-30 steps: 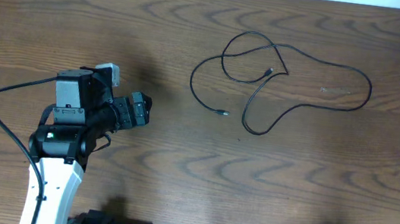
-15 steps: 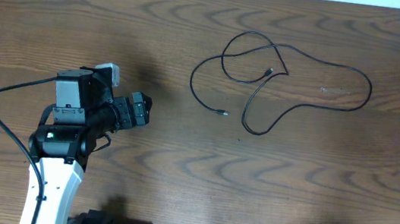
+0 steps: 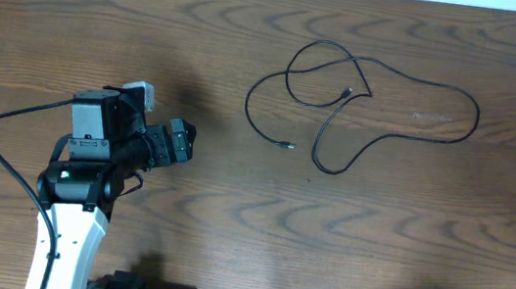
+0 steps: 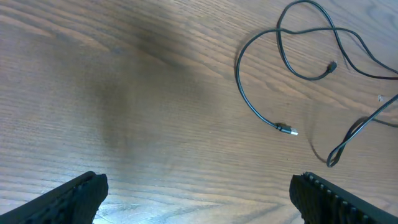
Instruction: Untangle cables
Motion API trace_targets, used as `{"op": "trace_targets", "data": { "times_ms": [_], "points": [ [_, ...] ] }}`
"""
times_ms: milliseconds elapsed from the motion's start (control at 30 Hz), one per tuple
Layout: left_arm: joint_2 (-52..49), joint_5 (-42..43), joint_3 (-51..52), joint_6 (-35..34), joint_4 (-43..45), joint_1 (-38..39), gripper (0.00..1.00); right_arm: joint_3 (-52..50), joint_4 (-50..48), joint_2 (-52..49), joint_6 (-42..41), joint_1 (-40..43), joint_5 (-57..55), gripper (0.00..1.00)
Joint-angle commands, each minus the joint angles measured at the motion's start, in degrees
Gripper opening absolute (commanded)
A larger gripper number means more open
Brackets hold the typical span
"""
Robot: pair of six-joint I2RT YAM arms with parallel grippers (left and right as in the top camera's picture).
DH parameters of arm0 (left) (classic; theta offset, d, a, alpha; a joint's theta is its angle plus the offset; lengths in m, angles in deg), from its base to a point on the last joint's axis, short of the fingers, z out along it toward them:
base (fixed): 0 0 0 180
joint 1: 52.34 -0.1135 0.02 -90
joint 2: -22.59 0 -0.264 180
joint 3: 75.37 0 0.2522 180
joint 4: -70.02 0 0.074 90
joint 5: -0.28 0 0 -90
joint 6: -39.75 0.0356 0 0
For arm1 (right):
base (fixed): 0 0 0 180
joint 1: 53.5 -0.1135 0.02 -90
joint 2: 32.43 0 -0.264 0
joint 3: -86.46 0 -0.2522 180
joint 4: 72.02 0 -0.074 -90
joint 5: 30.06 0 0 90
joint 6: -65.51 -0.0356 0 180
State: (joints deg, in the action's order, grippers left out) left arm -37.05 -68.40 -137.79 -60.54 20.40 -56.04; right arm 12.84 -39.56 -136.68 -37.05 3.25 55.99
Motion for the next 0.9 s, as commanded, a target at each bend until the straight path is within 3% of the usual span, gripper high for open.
{"op": "trace_targets", "data": {
  "times_ms": [0,200,267,300,367,467,867],
  "points": [
    [-0.17,0.44,-0.52,0.52,-0.13,-0.24,0.98,0.48,0.61,-1.70,-0.02,2.58,-0.66,0.01],
    [-0.17,0.46,-0.52,0.52,-0.13,-0.24,0.98,0.46,1.62,-3.19,-0.74,6.62,0.31,0.04],
    [-0.17,0.46,-0.52,0.52,-0.13,-0.24,0.98,0.46,1.55,-3.23,-0.70,7.39,2.12,0.26],
    [-0.17,0.46,-0.52,0.52,-0.13,-0.24,0.98,0.48,1.46,-3.23,-0.68,7.61,3.41,0.45],
    [-0.17,0.44,-0.52,0.52,-0.13,-0.24,0.98,0.48,1.49,-3.23,-0.68,7.76,4.98,0.68],
    [-0.17,0.46,-0.52,0.52,-0.13,-0.24,0.98,0.48,1.70,-3.23,-0.68,7.65,6.97,0.82],
    [-0.17,0.46,-0.52,0.52,-0.13,-0.24,0.98,0.48,3.23,-3.21,-0.61,3.96,22.38,0.90]
  ]
}}
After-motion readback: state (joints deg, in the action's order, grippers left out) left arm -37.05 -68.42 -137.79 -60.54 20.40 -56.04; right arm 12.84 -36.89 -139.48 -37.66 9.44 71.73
